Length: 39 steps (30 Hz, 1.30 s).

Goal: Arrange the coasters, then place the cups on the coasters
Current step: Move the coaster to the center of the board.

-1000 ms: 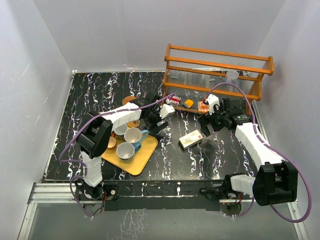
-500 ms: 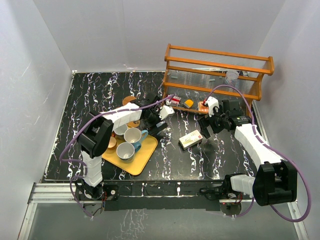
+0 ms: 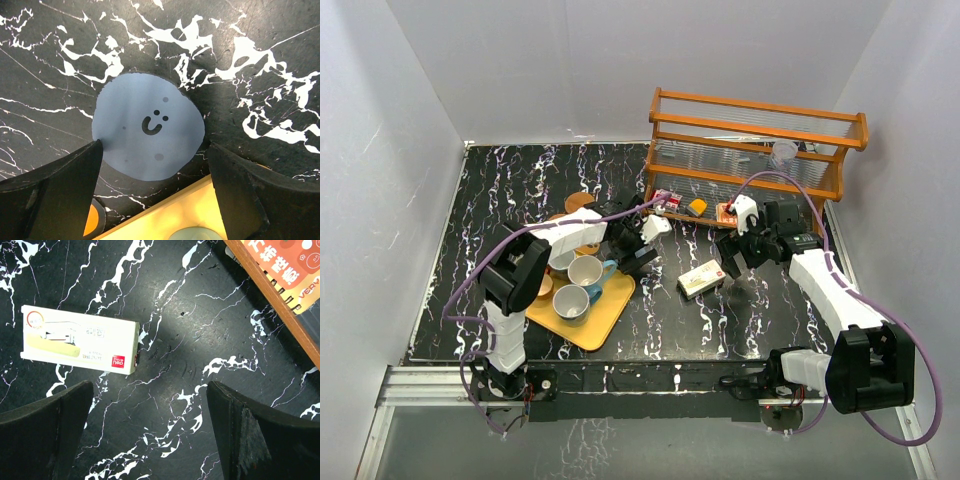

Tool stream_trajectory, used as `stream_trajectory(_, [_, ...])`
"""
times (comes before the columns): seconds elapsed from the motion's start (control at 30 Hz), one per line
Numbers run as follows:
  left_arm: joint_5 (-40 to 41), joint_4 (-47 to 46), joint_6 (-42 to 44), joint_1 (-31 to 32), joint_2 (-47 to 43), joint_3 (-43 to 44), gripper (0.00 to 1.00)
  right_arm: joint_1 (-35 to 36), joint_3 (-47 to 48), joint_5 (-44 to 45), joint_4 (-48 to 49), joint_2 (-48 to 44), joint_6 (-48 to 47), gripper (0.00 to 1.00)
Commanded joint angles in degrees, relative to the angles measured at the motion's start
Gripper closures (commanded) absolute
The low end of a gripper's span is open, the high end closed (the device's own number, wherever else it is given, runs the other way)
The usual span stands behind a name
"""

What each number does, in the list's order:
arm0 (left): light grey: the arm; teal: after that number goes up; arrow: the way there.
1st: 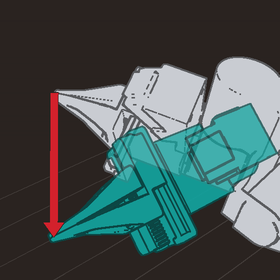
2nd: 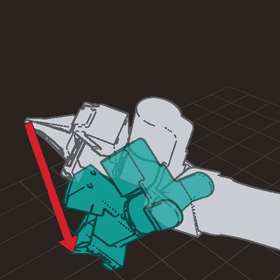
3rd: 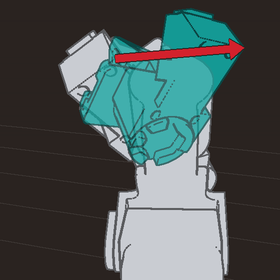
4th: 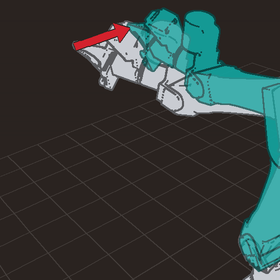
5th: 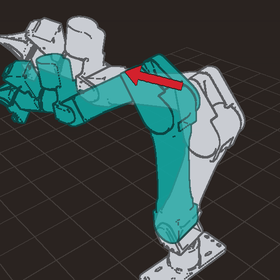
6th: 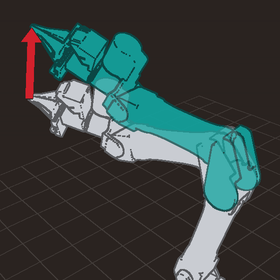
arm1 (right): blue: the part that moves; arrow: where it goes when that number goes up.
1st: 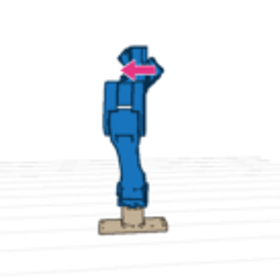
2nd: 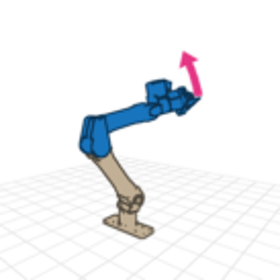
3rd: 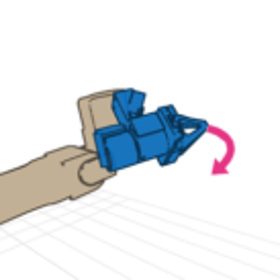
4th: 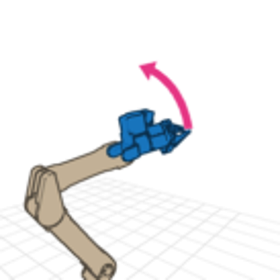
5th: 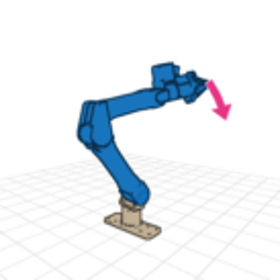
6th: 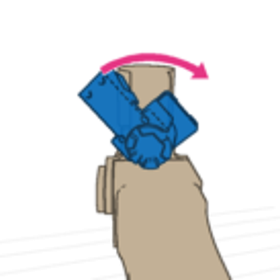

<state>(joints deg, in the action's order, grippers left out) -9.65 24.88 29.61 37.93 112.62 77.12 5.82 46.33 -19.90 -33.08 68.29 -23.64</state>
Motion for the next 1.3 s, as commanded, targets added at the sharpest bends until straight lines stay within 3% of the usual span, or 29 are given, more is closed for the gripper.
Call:
stream_trajectory(0.0, [-0.7, 0.3, 0.8, 0.9, 2.5, -2.4, 0.19, -0.2, 0.2, -0.6, 2.0, -1.5, 0.5, 0.05])
stream_trajectory(0.17, [-2.6, -0.2, 0.6, 1.0, 4.4, -1.3, 0.27, -0.2, 0.2, -0.2, 2.1, -1.7, 0.9, 0.05])
stream_trajectory(0.63, [-5.4, -3.5, -0.2, 5.6, 13.2, 9.5, 0.32, -5.4, 1.9, 4.5, 4.0, -2.0, 5.5, 0.06])
stream_trajectory(0.77, [-6.0, -3.4, -0.9, 8.0, 17.3, 14.9, 0.33, -10.0, 1.8, 4.7, 4.4, -2.8, 6.6, 0.06])
stream_trajectory(1.03, [-5.8, -4.8, -7.3, 11.0, 23.6, 24.4, 0.33, -12.3, 1.4, 4.8, 4.6, -3.3, 7.2, 0.06])
stream_trajectory(1.27, [-6.6, -4.1, -6.6, 10.9, 20.6, 23.3, 0.25, -12.4, 1.3, 5.2, 5.3, -2.6, 7.3, 0.06])
